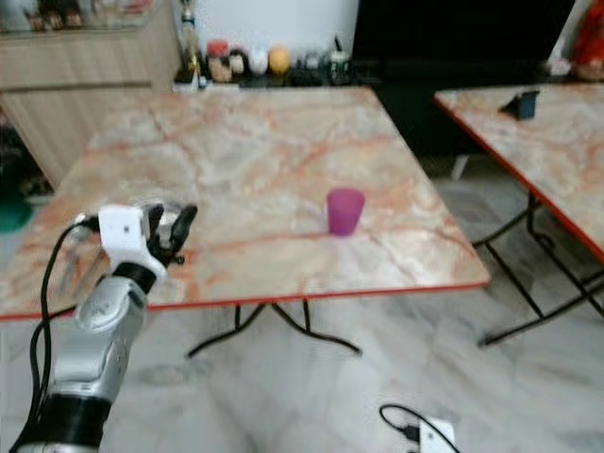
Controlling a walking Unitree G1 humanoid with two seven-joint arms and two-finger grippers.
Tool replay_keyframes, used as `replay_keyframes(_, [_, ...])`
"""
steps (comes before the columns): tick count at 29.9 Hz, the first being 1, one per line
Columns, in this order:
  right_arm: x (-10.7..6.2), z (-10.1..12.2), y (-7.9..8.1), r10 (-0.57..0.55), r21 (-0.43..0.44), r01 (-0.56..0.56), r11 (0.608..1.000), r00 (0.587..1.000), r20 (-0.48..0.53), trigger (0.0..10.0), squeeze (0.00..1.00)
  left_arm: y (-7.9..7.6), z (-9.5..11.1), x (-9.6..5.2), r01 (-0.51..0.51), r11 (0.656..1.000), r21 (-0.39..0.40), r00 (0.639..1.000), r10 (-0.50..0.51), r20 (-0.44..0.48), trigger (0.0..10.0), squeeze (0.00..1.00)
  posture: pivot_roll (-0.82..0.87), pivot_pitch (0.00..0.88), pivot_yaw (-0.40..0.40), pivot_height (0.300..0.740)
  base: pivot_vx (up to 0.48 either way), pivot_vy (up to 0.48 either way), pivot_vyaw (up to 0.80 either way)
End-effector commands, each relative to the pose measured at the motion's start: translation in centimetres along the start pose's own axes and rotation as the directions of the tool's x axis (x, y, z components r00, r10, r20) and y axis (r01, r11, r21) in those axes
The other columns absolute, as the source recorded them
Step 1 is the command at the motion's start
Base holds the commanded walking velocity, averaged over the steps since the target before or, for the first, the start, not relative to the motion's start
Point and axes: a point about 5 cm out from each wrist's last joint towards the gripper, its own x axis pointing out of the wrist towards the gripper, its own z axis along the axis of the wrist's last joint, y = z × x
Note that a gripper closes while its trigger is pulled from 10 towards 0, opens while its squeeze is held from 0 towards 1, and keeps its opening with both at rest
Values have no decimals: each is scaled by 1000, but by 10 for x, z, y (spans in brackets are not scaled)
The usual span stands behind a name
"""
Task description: Setting the table
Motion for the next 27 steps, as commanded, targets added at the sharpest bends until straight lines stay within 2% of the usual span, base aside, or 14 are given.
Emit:
replay_keyframes(1, [2, 3, 9, 27, -7, -27, 1000, 1000, 6, 10000, 0, 9, 2, -3, -28, 1000, 12, 1000, 28, 4, 10000, 0, 58, 0, -46, 740, 0, 360, 594])
replay_keyframes(3, [2, 3, 9, 28, -4, -28, 1000, 1000, 7, 10000, 0, 9, 2, -3, -28, 1000, 11, 1000, 28, 4, 10000, 0, 58, 0, -46, 740, 0, 338, 519])
replay_keyframes(27, [2, 3, 11, 37, 16, -37, 999, 999, 7, 10000, 0, 1, 2, -1, 14, 1000, 19, 1000, -14, 5, 10000, 0, 63, 0, -44, 740, 0, 0, 0])
